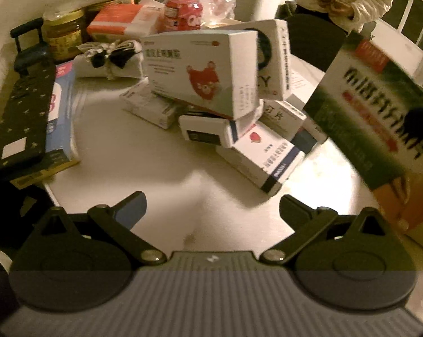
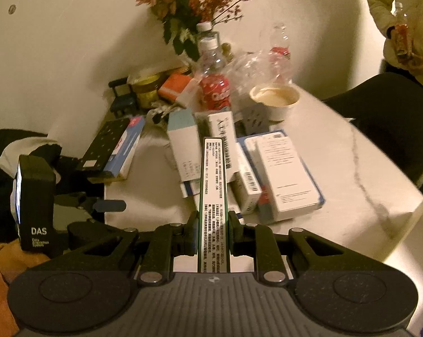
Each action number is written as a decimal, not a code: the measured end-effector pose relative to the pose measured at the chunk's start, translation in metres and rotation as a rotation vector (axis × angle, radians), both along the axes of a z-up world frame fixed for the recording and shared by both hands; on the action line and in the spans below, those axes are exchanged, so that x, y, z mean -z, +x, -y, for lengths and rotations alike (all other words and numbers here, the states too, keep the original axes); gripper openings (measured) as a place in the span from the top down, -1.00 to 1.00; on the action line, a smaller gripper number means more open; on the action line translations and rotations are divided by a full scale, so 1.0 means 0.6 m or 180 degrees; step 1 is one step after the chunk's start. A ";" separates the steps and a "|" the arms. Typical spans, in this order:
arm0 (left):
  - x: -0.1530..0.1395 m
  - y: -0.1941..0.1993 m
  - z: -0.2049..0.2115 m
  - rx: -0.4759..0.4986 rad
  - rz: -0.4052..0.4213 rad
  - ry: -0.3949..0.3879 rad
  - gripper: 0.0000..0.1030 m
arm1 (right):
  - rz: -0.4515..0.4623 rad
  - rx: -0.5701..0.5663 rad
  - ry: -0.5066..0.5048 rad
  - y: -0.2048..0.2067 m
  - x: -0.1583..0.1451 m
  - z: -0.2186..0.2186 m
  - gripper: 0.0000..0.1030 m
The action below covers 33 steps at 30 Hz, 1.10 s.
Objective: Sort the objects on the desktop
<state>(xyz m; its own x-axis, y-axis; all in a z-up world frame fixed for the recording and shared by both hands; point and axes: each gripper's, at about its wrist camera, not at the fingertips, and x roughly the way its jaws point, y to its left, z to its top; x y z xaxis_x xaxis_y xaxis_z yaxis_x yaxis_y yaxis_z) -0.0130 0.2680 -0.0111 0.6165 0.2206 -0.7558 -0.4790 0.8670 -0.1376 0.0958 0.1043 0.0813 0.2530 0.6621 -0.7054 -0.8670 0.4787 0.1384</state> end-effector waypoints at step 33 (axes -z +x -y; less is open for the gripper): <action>0.021 0.042 0.067 0.0365 -0.0060 -0.0050 -1.00 | 0.0288 0.1462 0.0368 0.103 -0.084 0.250 0.58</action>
<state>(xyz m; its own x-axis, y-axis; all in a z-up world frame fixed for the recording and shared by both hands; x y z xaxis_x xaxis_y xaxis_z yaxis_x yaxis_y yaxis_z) 0.0121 0.2276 -0.0237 0.6226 0.1375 -0.7703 -0.3794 0.9140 -0.1435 0.1576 -0.0457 0.1318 0.5946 0.5402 -0.5955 -0.5804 0.8010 0.1470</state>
